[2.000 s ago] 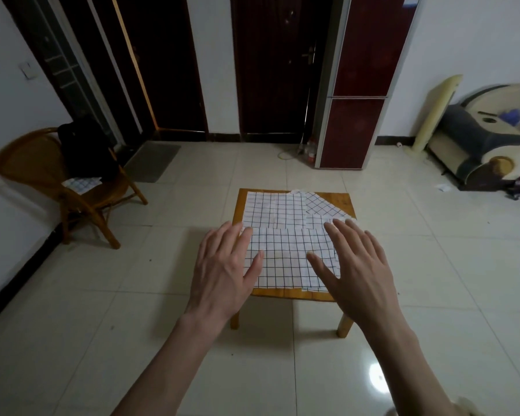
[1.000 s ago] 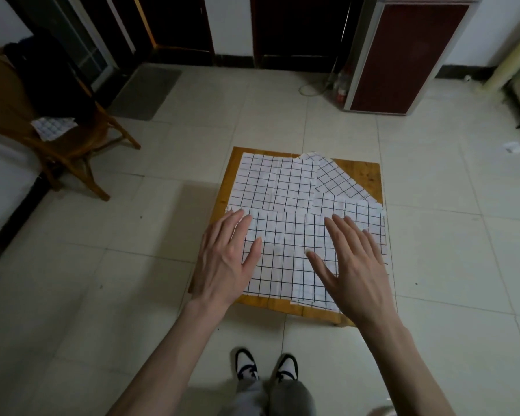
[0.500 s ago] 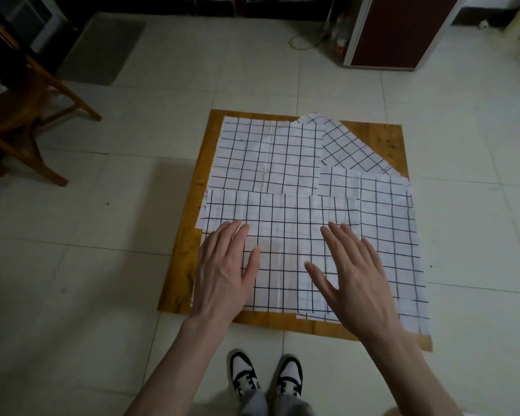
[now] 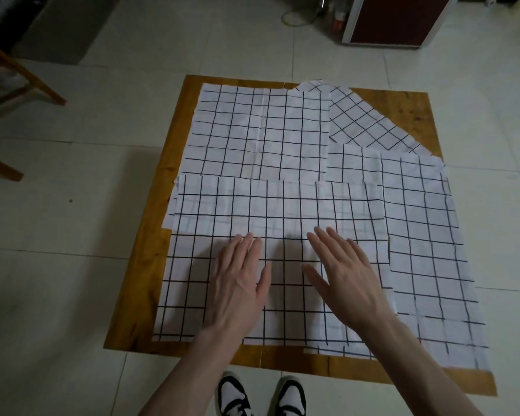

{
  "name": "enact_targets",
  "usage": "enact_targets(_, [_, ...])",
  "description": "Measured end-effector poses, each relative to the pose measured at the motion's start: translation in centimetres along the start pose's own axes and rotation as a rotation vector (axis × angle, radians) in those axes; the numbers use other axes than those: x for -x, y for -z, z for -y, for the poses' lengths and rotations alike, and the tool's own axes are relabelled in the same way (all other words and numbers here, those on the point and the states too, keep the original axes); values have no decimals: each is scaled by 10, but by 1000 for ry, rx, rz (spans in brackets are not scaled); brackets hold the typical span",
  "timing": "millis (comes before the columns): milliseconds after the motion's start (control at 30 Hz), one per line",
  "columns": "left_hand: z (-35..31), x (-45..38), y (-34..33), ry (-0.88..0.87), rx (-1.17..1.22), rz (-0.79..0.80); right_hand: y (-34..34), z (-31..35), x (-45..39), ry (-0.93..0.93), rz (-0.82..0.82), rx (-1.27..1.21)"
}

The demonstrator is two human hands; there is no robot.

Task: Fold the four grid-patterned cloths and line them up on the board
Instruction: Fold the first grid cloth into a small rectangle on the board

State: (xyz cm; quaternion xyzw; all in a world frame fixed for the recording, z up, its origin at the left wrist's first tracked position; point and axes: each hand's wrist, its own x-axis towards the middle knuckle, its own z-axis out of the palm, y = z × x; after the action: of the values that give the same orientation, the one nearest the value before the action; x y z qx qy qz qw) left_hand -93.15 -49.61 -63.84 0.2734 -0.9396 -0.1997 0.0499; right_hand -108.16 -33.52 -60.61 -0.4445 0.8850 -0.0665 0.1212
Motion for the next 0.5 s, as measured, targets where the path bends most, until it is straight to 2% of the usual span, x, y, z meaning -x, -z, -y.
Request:
enact_targets(300, [0,6,-46,21,-188,185,-28,-2,-15,5,254,125])
enact_targets(500, [7,6,-43,18,-252,208,-39,-6,-7,-15,210,98])
